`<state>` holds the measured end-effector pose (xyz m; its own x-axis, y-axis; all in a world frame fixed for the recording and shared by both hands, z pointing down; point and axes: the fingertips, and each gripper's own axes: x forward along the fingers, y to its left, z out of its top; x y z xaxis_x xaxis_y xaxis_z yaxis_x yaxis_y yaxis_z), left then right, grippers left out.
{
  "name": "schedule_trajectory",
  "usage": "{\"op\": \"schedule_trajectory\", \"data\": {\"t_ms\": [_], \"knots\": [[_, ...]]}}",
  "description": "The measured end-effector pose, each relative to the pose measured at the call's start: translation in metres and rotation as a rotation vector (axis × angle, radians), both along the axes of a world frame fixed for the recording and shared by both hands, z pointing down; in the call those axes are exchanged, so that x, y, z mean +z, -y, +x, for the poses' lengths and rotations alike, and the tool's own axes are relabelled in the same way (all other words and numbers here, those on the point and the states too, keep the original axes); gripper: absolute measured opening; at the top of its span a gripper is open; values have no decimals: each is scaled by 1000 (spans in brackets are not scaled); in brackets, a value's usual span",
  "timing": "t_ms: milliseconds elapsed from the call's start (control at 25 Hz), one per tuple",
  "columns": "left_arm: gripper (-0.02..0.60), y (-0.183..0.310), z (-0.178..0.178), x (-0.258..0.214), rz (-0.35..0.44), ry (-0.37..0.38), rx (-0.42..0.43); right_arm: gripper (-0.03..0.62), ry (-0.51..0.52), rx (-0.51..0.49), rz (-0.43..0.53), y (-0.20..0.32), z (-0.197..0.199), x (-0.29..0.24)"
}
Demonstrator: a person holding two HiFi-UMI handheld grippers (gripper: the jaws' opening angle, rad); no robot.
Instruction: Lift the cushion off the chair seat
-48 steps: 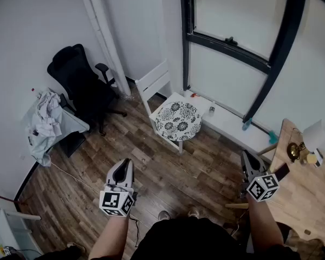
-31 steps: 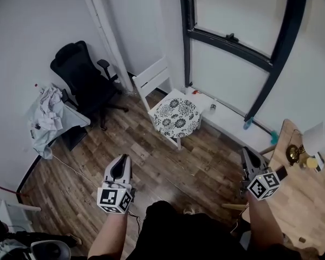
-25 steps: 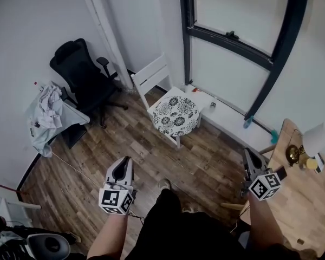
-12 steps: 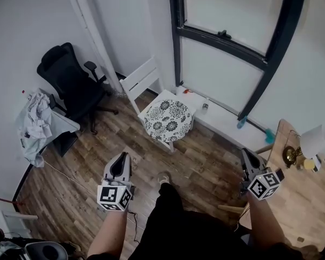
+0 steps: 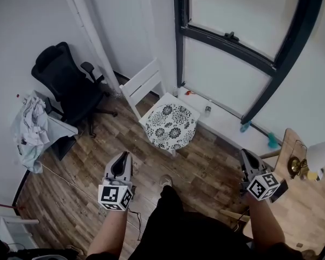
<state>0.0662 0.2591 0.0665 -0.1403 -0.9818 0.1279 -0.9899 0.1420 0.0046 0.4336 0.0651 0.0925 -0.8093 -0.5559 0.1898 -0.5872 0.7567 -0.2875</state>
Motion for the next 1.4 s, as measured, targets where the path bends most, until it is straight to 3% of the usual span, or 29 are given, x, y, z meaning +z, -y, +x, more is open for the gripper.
{"op": "schedule_trajectory", "data": {"t_ms": [160, 440, 840, 1080, 1400], "knots": [[32, 27, -19, 6, -21, 29, 37, 9, -7, -3, -6, 20, -40, 2], [32, 81, -76, 9, -23, 5, 65, 9, -22, 24, -8, 63, -93, 1], [32, 143, -155, 18, 22, -10, 107, 9, -89, 71, -7, 111, -163, 1], [32, 173, -178, 41, 15, -49, 127, 9, -122, -2, 50, 121, -202, -1], [32, 186, -199, 54, 6, -74, 99, 9, -181, 0, 15, 149, -225, 14]]}}
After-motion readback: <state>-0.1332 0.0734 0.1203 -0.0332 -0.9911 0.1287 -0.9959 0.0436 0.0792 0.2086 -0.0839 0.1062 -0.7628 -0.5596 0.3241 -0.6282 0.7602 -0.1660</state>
